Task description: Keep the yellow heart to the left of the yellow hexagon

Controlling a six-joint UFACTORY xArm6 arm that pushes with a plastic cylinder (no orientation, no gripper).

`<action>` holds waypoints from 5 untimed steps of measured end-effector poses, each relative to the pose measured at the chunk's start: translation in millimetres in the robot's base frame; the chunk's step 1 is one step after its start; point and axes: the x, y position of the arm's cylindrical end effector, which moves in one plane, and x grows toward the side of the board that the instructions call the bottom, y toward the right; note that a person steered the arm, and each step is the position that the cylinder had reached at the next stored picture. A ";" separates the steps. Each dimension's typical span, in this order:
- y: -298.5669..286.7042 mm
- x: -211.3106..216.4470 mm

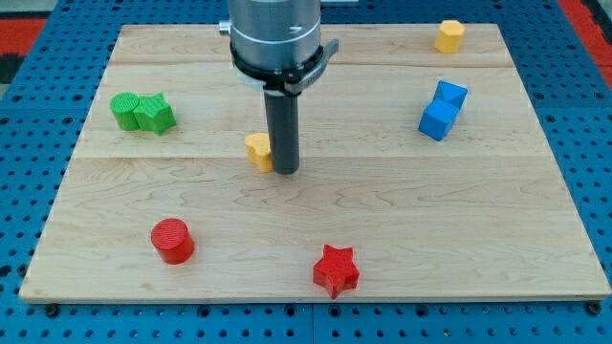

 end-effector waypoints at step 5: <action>-22.6 -139.8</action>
